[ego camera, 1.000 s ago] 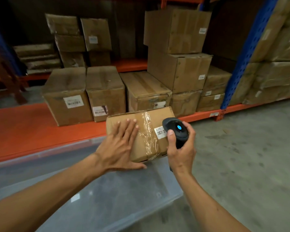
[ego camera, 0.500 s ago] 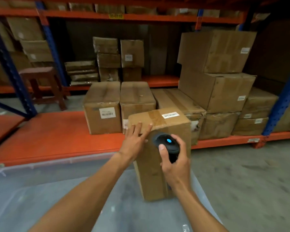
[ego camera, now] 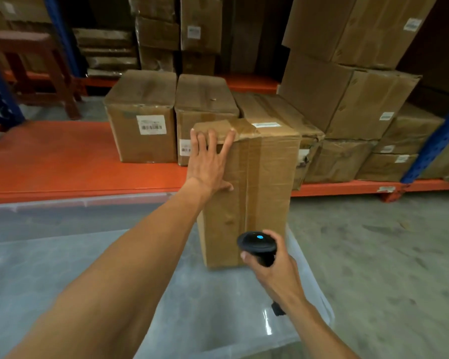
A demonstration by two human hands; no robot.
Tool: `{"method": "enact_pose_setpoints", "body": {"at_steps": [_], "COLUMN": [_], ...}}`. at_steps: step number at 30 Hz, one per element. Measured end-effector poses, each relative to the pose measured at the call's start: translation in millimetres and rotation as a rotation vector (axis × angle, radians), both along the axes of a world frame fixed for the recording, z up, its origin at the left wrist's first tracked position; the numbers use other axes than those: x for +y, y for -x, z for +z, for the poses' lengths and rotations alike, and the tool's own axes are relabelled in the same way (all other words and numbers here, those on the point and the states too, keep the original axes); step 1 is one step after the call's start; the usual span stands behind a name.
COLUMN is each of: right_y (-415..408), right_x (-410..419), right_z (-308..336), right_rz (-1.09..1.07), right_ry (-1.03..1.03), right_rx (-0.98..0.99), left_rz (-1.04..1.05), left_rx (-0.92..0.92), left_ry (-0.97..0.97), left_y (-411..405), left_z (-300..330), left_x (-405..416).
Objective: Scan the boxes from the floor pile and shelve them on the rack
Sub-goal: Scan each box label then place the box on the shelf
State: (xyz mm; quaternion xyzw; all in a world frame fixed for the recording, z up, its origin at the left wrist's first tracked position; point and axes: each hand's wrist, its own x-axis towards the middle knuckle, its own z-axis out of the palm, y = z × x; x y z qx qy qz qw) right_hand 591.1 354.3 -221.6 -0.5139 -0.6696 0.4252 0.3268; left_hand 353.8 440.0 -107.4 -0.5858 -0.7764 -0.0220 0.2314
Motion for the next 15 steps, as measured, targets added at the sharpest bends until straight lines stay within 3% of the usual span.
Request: {"method": "enact_pose_setpoints", "body": {"at_steps": [7, 15], "right_y": [24, 55], "right_x": [29, 42], "right_z": [-34, -83], "right_rz": [0.322, 0.308], "right_ry": [0.094, 0.019], "right_rx": [-0.322, -0.64], "left_rz": [0.004, -0.008], "left_rx": [-0.016, 0.003], "left_ry": [-0.042, -0.1], "left_y": [4, -2], "left_z": [-4, -11], "left_x": [8, 2]}}
